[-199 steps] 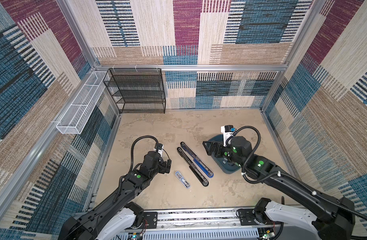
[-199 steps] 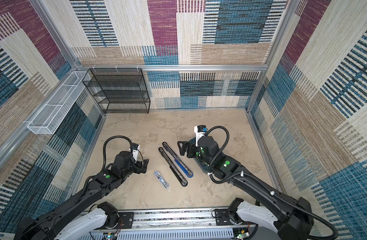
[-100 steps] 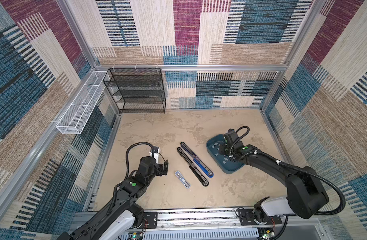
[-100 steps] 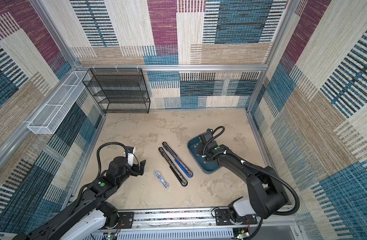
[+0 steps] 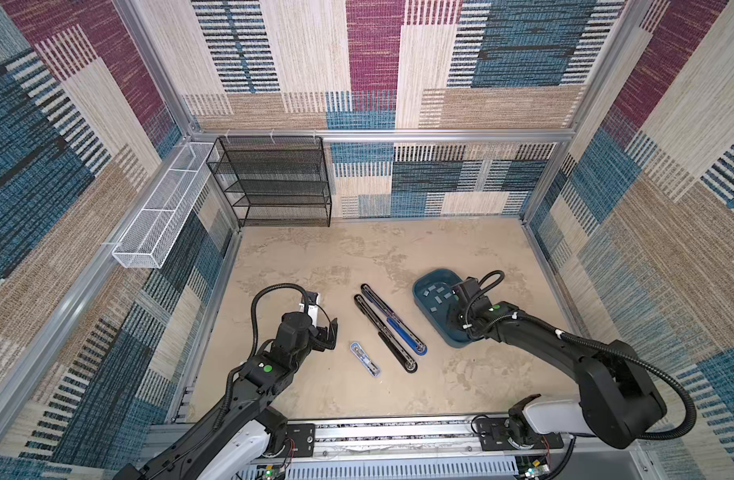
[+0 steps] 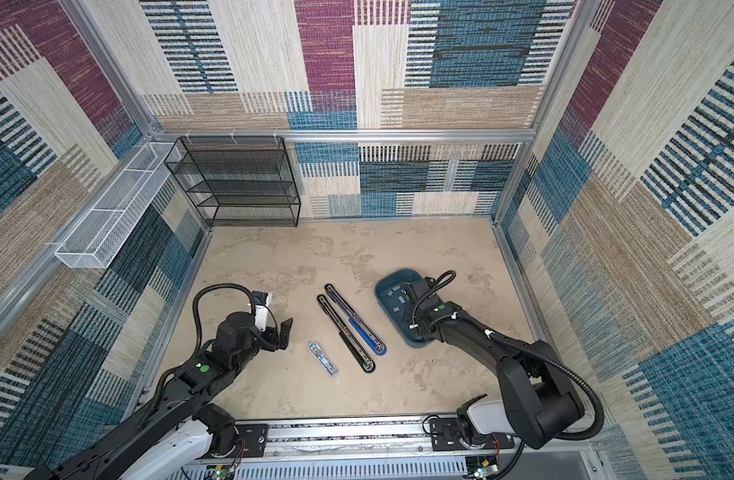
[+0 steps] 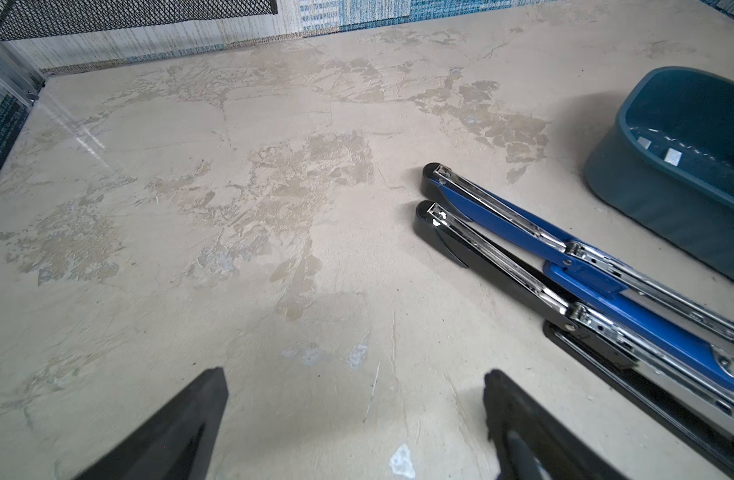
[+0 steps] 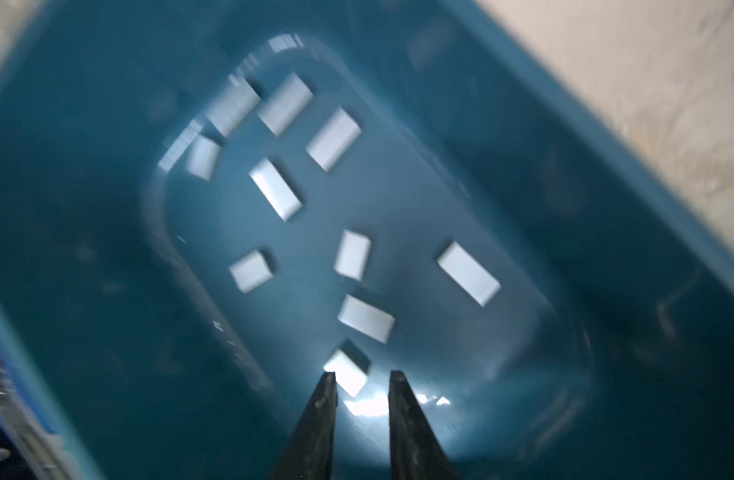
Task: Load the staples into the stapler
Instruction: 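Move the right gripper over the teal tray toward the staple strips while left withdraws, then lower the right gripper into the teal tray and grasp a staple strip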
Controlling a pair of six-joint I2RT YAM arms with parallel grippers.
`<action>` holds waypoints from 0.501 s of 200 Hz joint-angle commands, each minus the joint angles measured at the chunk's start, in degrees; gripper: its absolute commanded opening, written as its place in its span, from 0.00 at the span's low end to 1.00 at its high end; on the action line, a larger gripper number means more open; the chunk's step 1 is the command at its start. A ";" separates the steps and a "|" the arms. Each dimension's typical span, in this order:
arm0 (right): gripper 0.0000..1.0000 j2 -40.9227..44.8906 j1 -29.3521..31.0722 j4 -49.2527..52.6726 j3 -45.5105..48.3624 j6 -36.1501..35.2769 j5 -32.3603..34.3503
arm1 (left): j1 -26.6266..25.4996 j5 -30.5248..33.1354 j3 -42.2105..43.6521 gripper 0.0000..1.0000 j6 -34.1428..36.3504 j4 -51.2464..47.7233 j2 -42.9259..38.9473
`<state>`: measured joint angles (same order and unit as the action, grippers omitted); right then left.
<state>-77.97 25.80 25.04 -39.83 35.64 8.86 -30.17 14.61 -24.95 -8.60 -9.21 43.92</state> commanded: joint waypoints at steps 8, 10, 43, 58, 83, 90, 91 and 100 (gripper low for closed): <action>0.21 0.77 0.04 -0.79 2.87 1.75 -4.30 | -0.06 -0.89 -0.53 0.99 1.23 1.64 1.28; 0.21 0.91 0.08 -0.96 3.00 1.79 -4.51 | -0.06 -0.83 -0.65 0.99 1.24 1.65 1.46; 0.20 3.48 0.84 -4.89 4.85 2.18 -8.39 | -0.01 -1.33 -1.59 0.99 1.39 1.48 3.38; 0.20 3.07 1.76 -6.23 4.85 3.22 -9.37 | -0.05 -1.34 -1.69 0.99 1.39 1.48 3.63; 0.20 1.07 3.82 -7.74 3.87 5.10 -10.24 | -0.06 -1.35 -1.18 0.99 1.40 1.56 2.65; 0.20 0.37 4.12 -7.81 3.36 5.31 -10.04 | -0.06 -1.13 -0.99 0.99 1.33 1.58 2.24; 0.20 0.33 4.14 -7.81 3.27 5.36 -10.07 | -0.06 -1.10 -0.90 0.99 1.32 1.62 2.14; 0.21 -0.36 4.22 -7.94 2.46 5.42 -10.09 | -0.02 -0.77 -0.65 0.99 1.22 1.65 1.56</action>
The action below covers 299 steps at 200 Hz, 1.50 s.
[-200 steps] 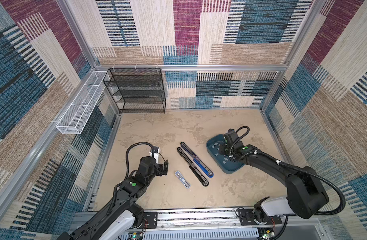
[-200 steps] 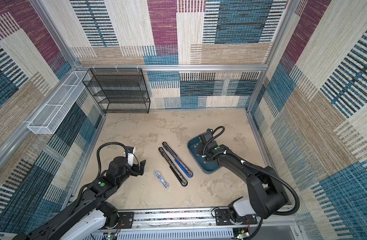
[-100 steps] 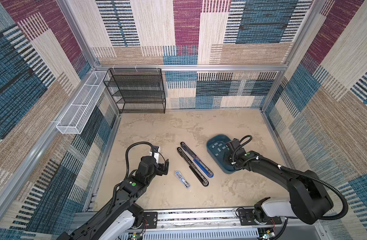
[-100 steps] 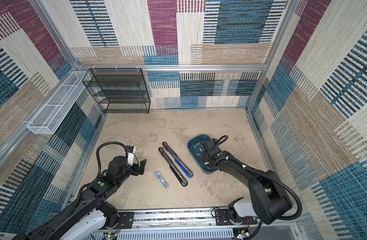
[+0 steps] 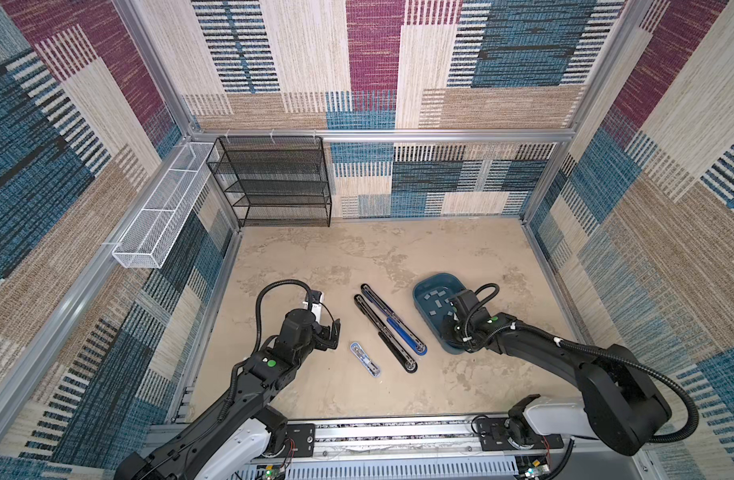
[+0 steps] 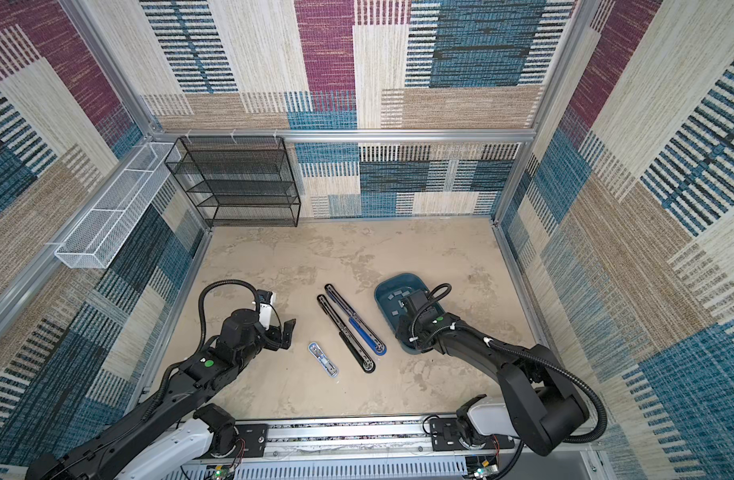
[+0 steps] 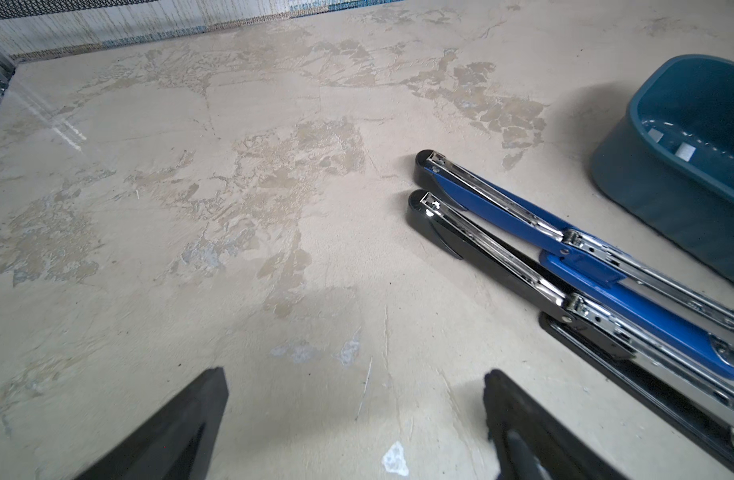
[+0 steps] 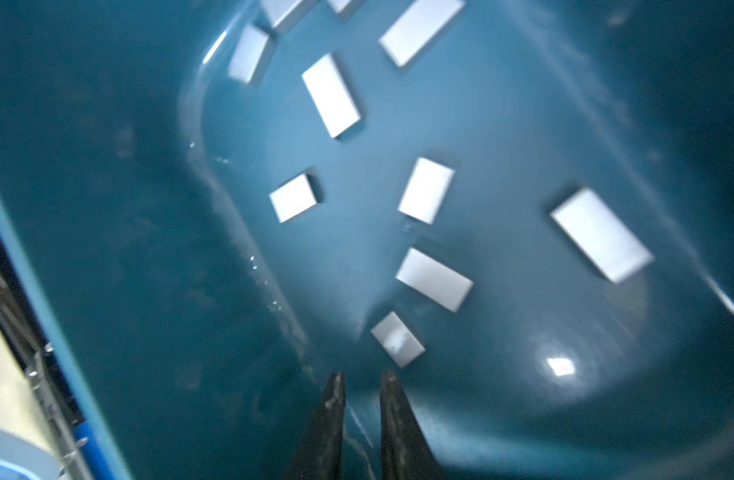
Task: Load the staples into the stapler
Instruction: 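Lower the right gripper into the teal tray and grasp a staple strip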
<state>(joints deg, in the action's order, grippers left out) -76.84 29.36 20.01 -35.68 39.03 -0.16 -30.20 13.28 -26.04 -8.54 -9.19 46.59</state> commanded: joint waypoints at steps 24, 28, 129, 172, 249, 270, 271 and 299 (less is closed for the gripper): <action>0.24 -3.23 0.61 -1.96 -4.13 1.08 1.07 | -0.02 0.61 0.97 0.99 1.07 1.63 -2.26; 0.26 -3.52 0.65 -1.40 -4.63 0.92 2.04 | 0.00 0.64 0.99 0.99 1.06 1.63 -2.36; 0.46 -14.27 -4.63 -0.62 -14.37 -1.37 15.59 | -0.04 0.96 0.36 0.99 0.91 1.63 -1.03; 0.43 -15.57 -4.65 -3.47 -16.73 -6.99 13.54 | -0.01 1.75 0.16 0.99 0.52 1.41 -0.54; 0.42 -22.23 -4.47 -5.30 -20.06 -17.81 13.21 | 0.02 5.92 0.91 0.99 -0.33 1.01 -2.35; 0.42 -23.73 -4.49 -5.57 -20.28 -18.96 12.55 | -0.04 5.27 0.84 0.99 -0.06 1.11 -2.24; 0.42 -23.81 -4.49 -5.49 -20.34 -18.97 12.51 | -0.04 5.27 0.83 0.99 -0.07 1.15 -2.22; 0.43 -23.91 -4.43 -4.94 -20.45 -19.20 12.85 | -0.04 5.45 0.82 0.99 -0.07 1.16 -2.20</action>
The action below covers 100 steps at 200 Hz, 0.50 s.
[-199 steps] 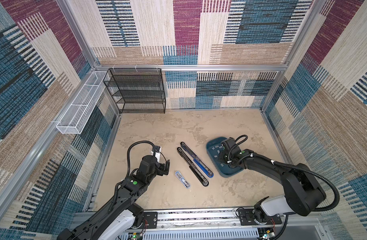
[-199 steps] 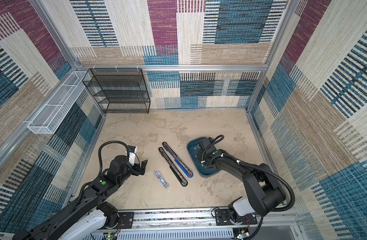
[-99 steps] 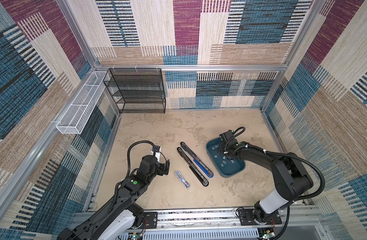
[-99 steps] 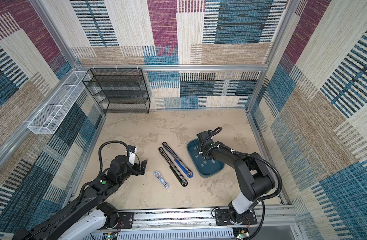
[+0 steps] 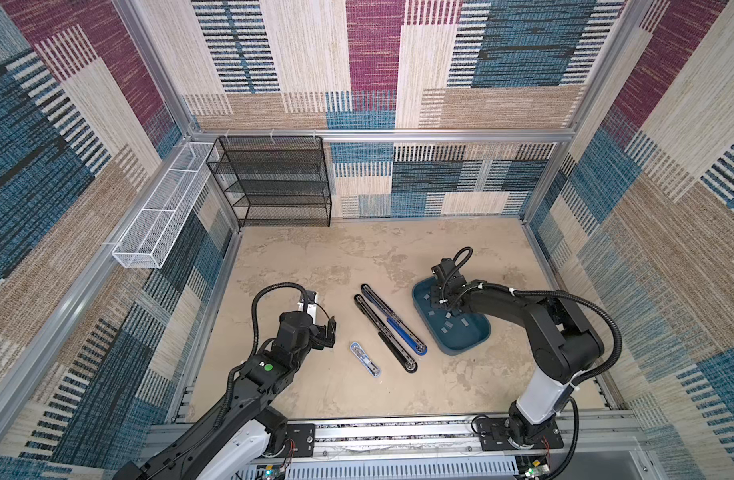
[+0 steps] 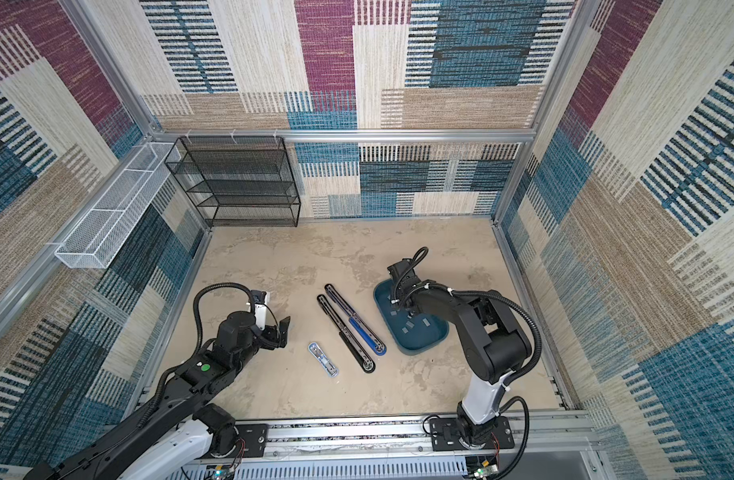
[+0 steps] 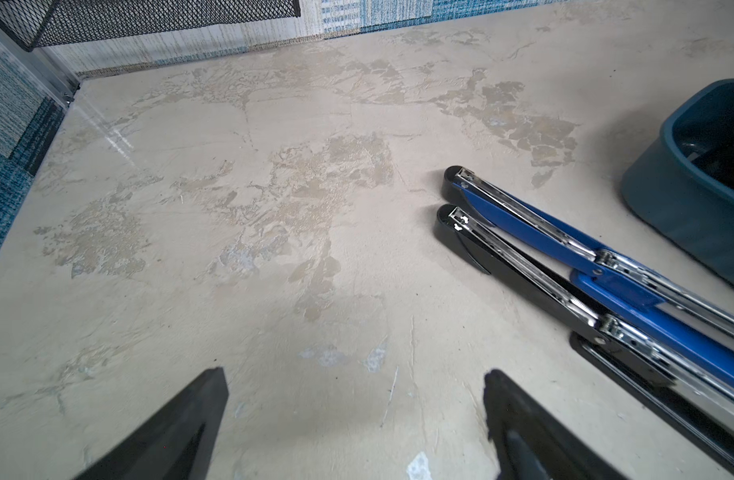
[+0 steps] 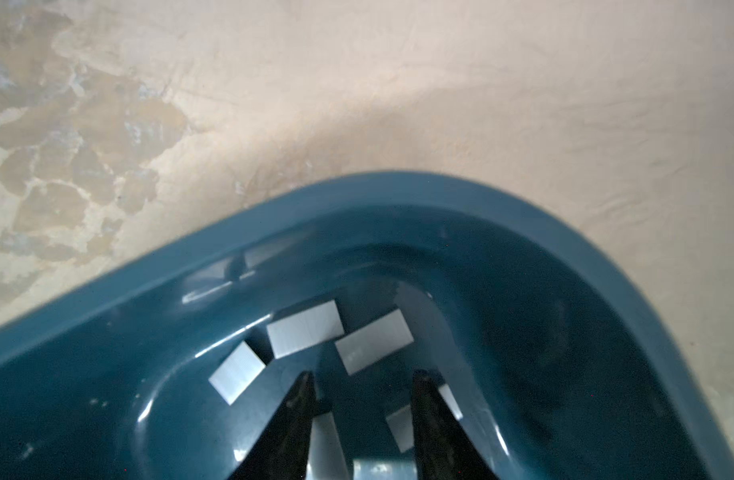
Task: Load the staples into the stapler
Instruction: 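Lower the right gripper into the teal tray and grasp a staple strip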
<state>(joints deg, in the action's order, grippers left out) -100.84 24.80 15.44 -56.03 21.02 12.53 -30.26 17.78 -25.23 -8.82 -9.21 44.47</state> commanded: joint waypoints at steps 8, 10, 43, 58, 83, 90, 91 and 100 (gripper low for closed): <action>0.45 0.54 0.16 -0.57 0.17 -1.46 -0.28 | 0.09 0.83 0.03 0.99 0.29 1.13 -0.08; 0.45 0.59 0.16 -0.58 0.25 -1.54 -0.46 | 0.09 0.78 0.06 0.99 0.29 1.17 -0.08; 0.47 1.69 0.74 -0.76 0.74 -2.02 -1.11 | 0.05 0.24 0.01 0.99 0.57 1.24 0.11; 0.46 2.07 1.19 -0.86 0.81 -2.31 -1.20 | 0.05 0.16 -0.12 0.99 0.65 1.27 0.17; 0.44 1.43 1.65 -0.89 0.68 -2.55 -1.45 | 0.05 0.10 -0.08 0.99 0.65 1.30 0.27; 0.42 0.93 1.79 -0.79 0.42 -2.57 -1.58 | 0.07 0.13 -0.09 0.99 0.77 1.30 0.29; 0.42 0.87 1.81 -0.78 0.41 -2.61 -1.52 | 0.05 0.10 -0.08 0.99 0.75 1.35 0.28; 0.39 0.11 1.83 -0.54 0.06 -2.53 -1.37 | 0.05 0.01 -0.08 0.99 0.75 1.38 0.27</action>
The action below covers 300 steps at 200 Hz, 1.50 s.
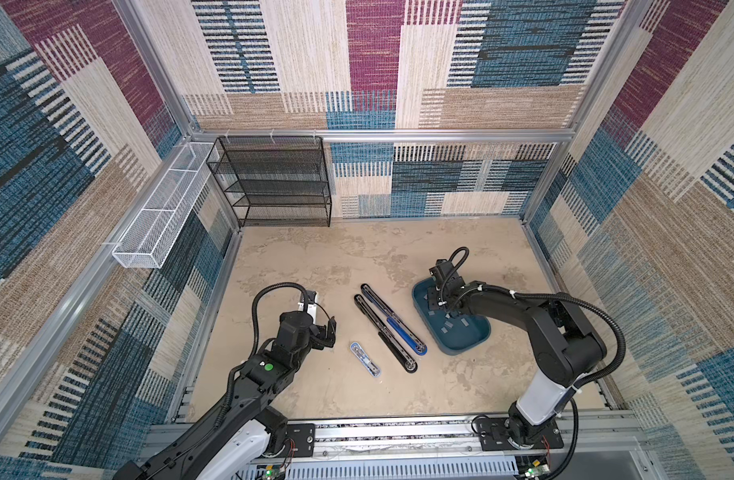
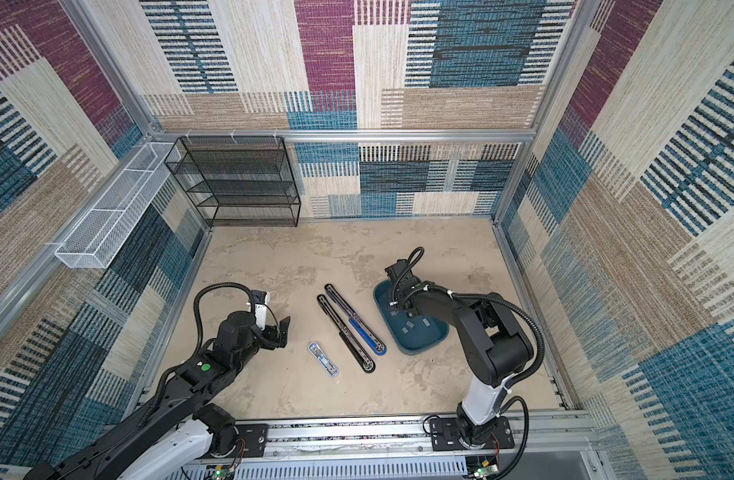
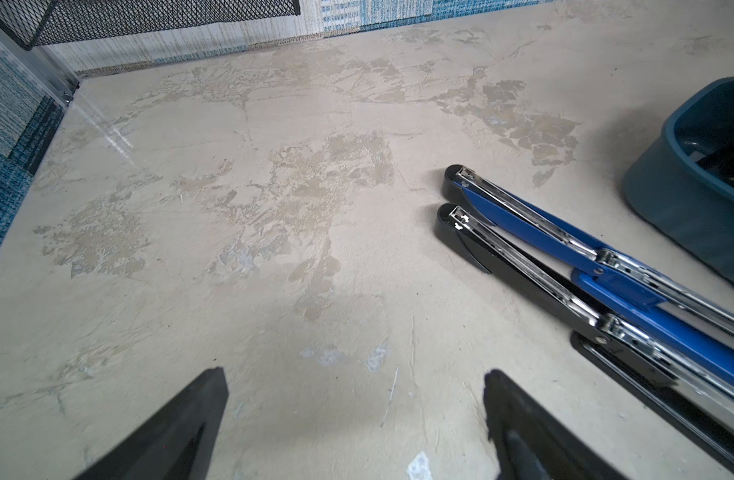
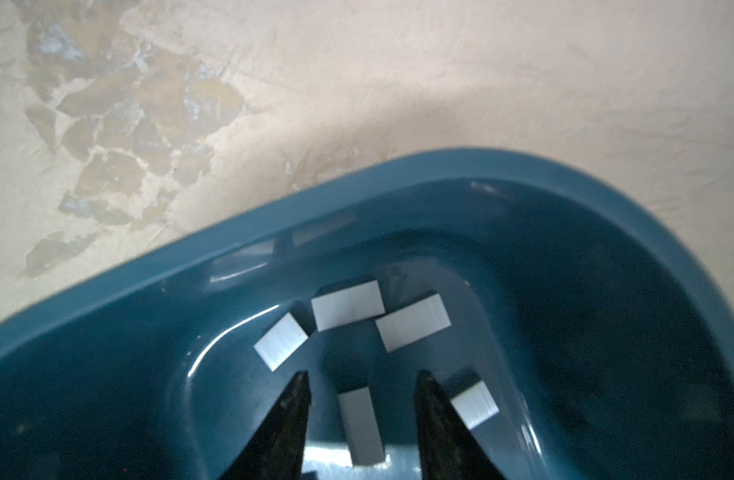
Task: Load the staples into the stapler
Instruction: 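Lower the right gripper into the teal tray and grasp a staple strip, then lift the staple strip out of the teal tray with the right gripper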
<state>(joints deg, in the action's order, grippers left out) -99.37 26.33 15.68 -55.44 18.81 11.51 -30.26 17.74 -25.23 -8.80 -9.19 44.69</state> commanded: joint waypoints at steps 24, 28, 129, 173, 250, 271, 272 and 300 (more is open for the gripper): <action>0.34 -2.83 0.50 -0.23 -1.02 -0.06 -0.30 | 0.06 0.04 -0.10 0.99 0.80 1.36 0.02; 0.33 -2.93 0.61 -0.22 -0.92 -0.09 -0.34 | 0.03 -0.04 -0.08 0.99 0.84 1.37 0.03; 0.28 -1.54 1.45 1.19 0.11 1.08 2.09 | 0.03 -0.58 0.00 0.99 1.10 1.50 -0.12; 0.22 -1.14 1.53 1.44 0.42 1.18 2.20 | 0.04 -0.69 -0.10 0.99 1.15 1.50 0.00; 0.28 -0.59 1.58 1.81 0.59 1.90 2.45 | 0.05 -1.20 -0.32 0.99 1.34 1.54 0.65; 0.30 0.43 1.66 1.76 1.10 1.87 1.57 | 0.03 -1.61 -0.26 0.99 1.50 1.54 0.59; 0.30 0.43 1.66 1.76 1.10 1.87 1.57 | 0.07 -1.63 -0.26 0.99 1.55 1.50 0.49; 0.30 0.85 1.80 1.71 1.38 1.88 1.60 | 0.07 -1.70 -0.01 0.99 1.59 1.55 0.03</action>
<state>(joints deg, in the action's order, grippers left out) -99.02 27.94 17.54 -54.30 20.34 13.41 -30.26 16.25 -25.26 -8.34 -9.19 45.21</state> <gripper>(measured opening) 0.303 0.994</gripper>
